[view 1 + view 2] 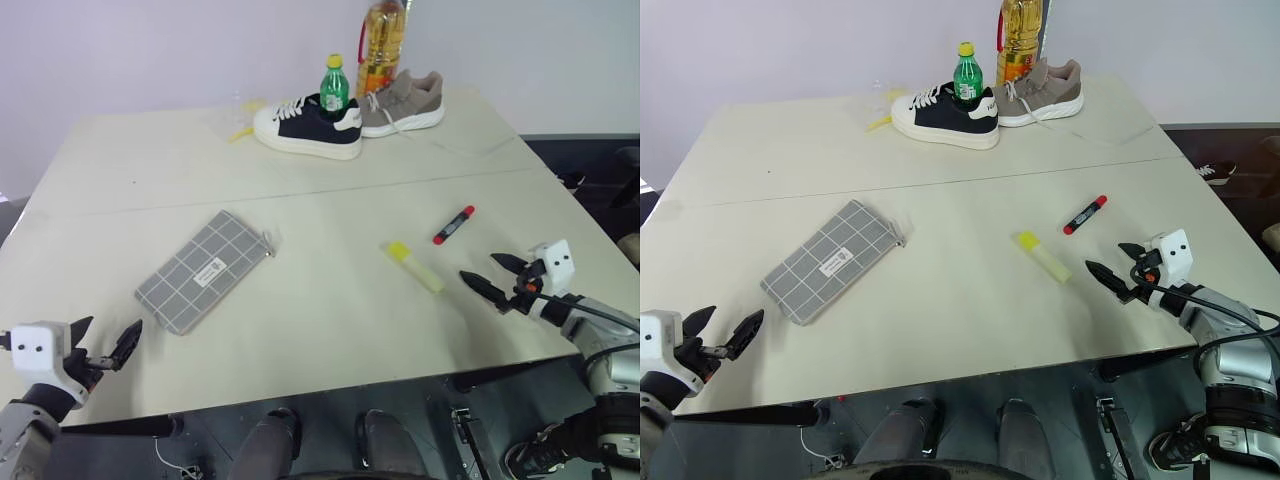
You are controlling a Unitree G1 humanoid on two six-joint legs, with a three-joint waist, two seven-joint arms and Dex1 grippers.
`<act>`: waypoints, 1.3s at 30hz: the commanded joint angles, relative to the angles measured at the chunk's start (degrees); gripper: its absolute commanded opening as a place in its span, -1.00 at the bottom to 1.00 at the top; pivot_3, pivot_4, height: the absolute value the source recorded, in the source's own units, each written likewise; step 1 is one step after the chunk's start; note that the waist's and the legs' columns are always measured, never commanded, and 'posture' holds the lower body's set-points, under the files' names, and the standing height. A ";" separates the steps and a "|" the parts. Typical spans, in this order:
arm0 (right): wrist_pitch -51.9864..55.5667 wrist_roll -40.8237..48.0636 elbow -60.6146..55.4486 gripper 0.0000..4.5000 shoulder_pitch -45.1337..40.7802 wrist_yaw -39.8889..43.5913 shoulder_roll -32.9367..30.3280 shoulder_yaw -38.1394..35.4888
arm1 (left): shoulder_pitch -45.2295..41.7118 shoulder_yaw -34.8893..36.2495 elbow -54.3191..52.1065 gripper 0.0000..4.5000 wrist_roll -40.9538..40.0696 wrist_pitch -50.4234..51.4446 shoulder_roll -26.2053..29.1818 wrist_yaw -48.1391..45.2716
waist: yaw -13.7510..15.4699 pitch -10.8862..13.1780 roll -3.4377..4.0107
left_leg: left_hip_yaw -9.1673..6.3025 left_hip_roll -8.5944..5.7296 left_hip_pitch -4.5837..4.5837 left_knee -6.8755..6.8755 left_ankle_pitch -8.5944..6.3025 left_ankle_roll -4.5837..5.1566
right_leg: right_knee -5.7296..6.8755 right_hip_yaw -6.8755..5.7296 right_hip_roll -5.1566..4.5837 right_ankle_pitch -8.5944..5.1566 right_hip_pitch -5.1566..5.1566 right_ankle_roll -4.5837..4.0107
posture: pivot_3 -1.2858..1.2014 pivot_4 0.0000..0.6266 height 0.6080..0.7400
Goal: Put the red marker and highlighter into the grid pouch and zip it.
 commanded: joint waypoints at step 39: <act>11.86 -16.21 -5.90 -0.98 -29.17 -20.10 40.15 39.89 | 2.59 -4.49 2.58 1.00 13.34 -15.51 2.59 -0.17 | -0.48 -0.08 -0.10 | -0.04 0.03 -0.06 -0.08 0.05 -0.09 | 0.23 -0.03 0.12 0.09 -0.59 -0.08 | 0.03 -0.52 1.00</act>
